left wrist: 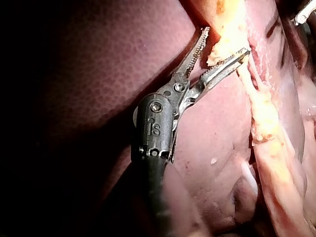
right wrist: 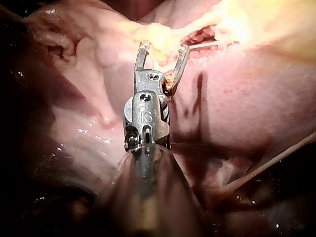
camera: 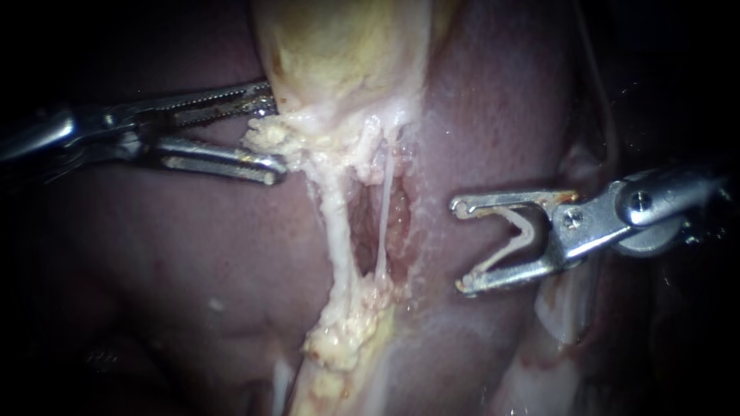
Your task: Grabbing gallbladder
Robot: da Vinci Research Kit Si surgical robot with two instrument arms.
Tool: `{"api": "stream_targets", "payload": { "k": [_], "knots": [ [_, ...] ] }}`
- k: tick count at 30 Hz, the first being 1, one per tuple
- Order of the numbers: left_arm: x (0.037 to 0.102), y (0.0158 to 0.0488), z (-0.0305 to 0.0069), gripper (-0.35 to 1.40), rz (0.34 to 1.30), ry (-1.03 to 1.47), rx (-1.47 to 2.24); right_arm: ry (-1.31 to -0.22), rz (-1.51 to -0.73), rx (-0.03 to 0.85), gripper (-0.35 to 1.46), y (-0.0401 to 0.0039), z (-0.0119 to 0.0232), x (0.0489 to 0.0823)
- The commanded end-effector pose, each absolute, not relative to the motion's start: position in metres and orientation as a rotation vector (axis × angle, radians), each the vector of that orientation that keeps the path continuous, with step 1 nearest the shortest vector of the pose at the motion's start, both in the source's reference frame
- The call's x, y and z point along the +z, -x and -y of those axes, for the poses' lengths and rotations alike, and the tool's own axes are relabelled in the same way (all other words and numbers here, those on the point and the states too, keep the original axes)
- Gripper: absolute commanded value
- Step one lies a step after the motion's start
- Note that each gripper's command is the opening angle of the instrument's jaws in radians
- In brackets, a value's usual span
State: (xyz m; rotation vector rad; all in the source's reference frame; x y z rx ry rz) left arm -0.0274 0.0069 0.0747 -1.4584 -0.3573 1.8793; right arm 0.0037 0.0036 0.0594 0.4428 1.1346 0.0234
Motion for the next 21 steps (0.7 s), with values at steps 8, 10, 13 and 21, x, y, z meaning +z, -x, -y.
{"api": "stream_targets", "payload": {
  "k": [8,10,13,21],
  "knots": [
    [0.0743,0.0271,-0.0070,-0.35,0.378,1.433,1.855,-0.443,-1.135,0.024,0.50,-0.0036,-0.0036,0.0594],
    [0.0743,0.0269,-0.0068,-0.35,0.373,1.424,1.859,-0.443,-1.134,0.024,0.50,-0.0036,-0.0036,0.0594],
    [0.0738,0.0265,-0.0064,-0.35,0.378,1.400,1.878,-0.443,-1.134,0.024,0.50,-0.0036,-0.0036,0.0594],
    [0.0707,0.0259,-0.0067,-0.35,0.404,1.359,1.896,-0.443,-1.135,0.024,0.50,-0.0035,-0.0037,0.0594]
  ]
}}
